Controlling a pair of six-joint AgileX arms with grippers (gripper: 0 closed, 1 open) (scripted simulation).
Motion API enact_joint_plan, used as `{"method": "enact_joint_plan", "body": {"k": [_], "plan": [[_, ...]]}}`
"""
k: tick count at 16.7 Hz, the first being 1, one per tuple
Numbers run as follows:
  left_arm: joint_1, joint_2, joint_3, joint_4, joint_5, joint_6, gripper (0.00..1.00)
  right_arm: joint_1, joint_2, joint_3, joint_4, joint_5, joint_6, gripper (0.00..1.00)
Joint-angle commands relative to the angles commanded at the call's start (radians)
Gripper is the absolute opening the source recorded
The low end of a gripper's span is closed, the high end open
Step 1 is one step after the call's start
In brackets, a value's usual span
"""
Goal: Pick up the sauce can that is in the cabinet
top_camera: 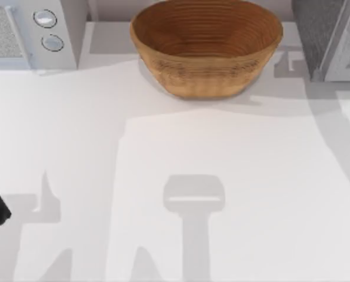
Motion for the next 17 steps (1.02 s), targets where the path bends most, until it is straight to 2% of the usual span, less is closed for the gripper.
{"method": "enact_joint_plan", "body": {"k": [10, 17], "plan": [[0.0, 0.0, 0.0, 0.0, 0.0, 0.0, 1.0, 0.002, 0.256, 0.215, 0.034, 0.012, 0.006, 1.0], [0.0, 0.0, 0.0, 0.0, 0.0, 0.0, 1.0, -0.003, 0.296, 0.258, 0.03, 0.009, 0.006, 1.0]]}}
